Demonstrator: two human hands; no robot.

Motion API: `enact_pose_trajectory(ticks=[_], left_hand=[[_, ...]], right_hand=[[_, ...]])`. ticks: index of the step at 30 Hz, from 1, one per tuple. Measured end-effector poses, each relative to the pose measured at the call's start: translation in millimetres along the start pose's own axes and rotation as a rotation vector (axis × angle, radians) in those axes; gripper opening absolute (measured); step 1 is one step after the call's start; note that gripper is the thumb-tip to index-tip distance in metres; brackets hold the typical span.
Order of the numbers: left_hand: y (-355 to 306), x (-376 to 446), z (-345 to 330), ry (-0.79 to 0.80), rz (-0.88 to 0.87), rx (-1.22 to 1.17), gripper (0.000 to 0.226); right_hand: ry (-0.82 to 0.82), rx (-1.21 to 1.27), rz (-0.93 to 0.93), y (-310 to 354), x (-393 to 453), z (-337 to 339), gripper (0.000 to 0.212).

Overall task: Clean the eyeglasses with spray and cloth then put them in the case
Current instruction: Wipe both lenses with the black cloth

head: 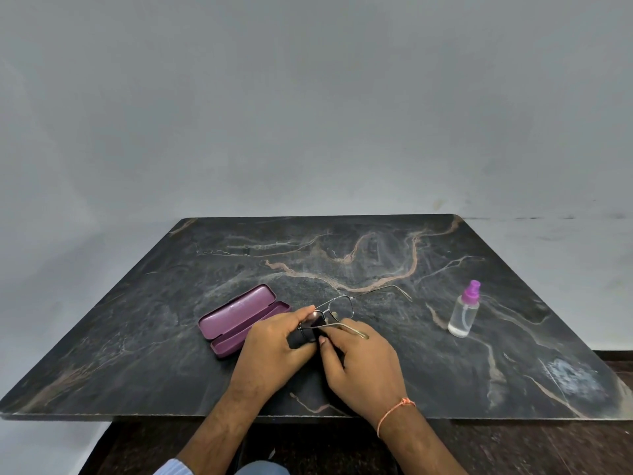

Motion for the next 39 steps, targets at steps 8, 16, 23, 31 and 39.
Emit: enact_pose_trajectory(ticks=[8, 16, 23, 31, 39], left_hand=[[0.2, 0.8, 0.1, -0.002, -0.011, 0.023, 0.06], [0.2, 1.1, 0.3, -0.022, 0.036, 0.018, 0.068], [5.1, 0.6, 5.0, -0.24, 0.225, -0.295, 0.067], [5.9, 3.8, 9.3, -0.227, 0.197, -0.465, 0.067], [6.4, 4.8, 10.0, -0.201, 0.156, -0.525, 0.065]], right_hand=[[0.008, -0.012, 0.024, -0.3, 3.6, -5.5, 0.028], [0.233, 0.45, -0.039, -6.7, 9.6, -1.8, 0.021], [0.313, 1.056, -0.616, -27.3, 16.6, 1.1, 0.026], [0.39, 1.179, -0.699, -1.5, 11.4, 2.0, 0.025], [0.522, 1.491, -0.667, 26.7, 6.4, -4.4, 0.019]])
Point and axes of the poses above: each hand's wrist, its own x-axis towards the middle knuckle, its own z-axis out of the back of the hand, y = z × x, the point moved 3 cm from there along x, towards the middle knuckle, and after that the axes turned 13 degrees about -z, right-handed, at the moved point
